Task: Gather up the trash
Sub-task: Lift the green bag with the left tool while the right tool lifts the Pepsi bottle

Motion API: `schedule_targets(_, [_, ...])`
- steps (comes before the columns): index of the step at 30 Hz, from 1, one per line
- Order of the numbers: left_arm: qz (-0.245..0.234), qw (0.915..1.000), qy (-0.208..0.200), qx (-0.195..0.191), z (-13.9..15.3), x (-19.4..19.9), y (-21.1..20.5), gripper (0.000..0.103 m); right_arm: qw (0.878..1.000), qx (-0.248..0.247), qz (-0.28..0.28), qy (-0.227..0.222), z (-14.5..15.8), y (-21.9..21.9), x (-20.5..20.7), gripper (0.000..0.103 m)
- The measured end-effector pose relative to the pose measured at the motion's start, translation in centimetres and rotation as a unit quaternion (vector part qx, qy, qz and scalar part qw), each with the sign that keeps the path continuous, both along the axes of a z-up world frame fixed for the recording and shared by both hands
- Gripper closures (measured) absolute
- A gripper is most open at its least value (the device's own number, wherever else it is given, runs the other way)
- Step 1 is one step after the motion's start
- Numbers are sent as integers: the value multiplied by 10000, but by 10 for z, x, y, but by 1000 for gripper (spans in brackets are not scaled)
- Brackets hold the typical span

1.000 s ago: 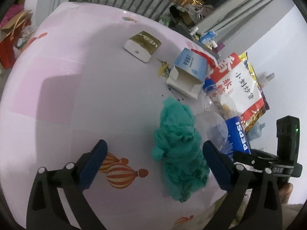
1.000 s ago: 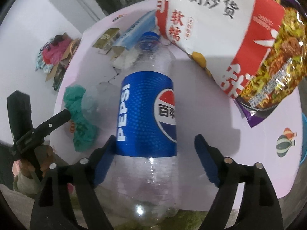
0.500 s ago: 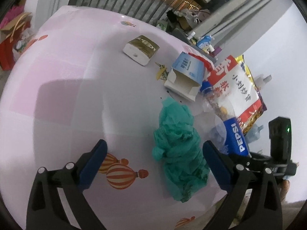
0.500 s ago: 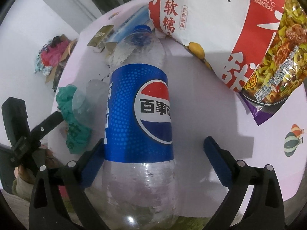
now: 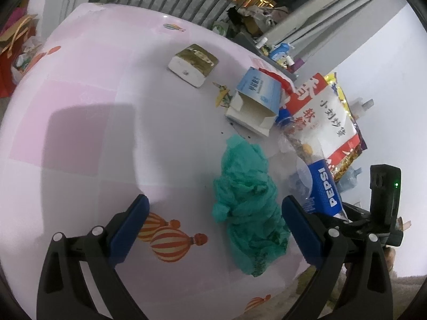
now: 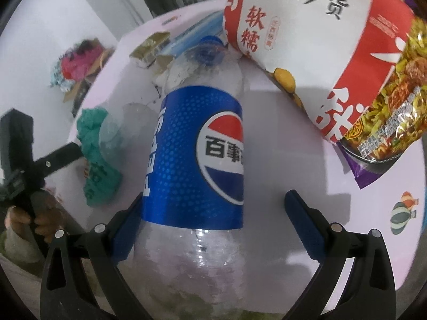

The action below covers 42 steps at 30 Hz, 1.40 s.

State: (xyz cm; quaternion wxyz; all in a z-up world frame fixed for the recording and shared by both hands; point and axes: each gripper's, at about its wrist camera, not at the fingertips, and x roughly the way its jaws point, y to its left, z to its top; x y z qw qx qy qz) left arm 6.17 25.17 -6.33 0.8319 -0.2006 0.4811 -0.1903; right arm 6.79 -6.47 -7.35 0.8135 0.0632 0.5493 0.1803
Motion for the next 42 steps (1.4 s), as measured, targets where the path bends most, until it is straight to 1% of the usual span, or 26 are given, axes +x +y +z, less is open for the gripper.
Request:
schedule_targets(2, [-1,9999,-40,126,3,-1,-1,6,9999,97,-53,28,2,-7,2,8])
schedule_targets(3, [-28,9999,-76,124,5,-1,-1,6,9999,136,-91,-8,4,-11,2,13])
schedule_targets(5, [-155,9997,-179,20,12,-3,-4,6,9996,173,-114,-169,12,-16,2,18])
schedule_targets(8, [-358,9988,-333,-57,20,-4,-12,9,9992,191,-58,-354,20,-17,-1,20])
schedule_targets(10, [-462,9983,-346,9,22,-2,-19,12,9990,211,-41,-403,23,-17,1,21])
schedule_targets(14, [-529,9984,-168,43,17,4,-27,20,9990,300,-44,-320,19,-8,6,25])
schedule_targets(16, [-520,9986,-28,15,13,8,-30,23,9992,321,-84,-239,15,-2,16,26])
schedule_targets(17, [-527,9986,12,-11,12,9,-30,25,9992,328,-104,-201,12,8,24,28])
schedule_targets(19, [-588,9982,135,-68,8,11,-33,29,9991,392,-147,-103,9,4,24,32])
schedule_targets(23, [-644,9975,307,-12,-1,12,-38,41,9987,472,-175,19,8,1,23,40])
schedule_targets(26, [-588,9977,334,-85,-2,11,-36,45,9987,477,-170,44,8,-3,20,46])
schedule_targets(29, [-510,9979,368,-142,-3,10,-33,48,9984,529,-187,64,8,-5,20,46])
schedule_targets(36, [-339,9989,324,-85,5,3,-24,52,9981,585,-171,64,12,-12,10,47])
schedule_targets(39, [-242,9992,305,-84,10,-2,-19,53,9981,596,-152,62,12,-10,8,48])
schedule_targets(42, [-162,9997,201,-49,20,-8,-15,54,9980,615,-125,2,16,-12,2,48])
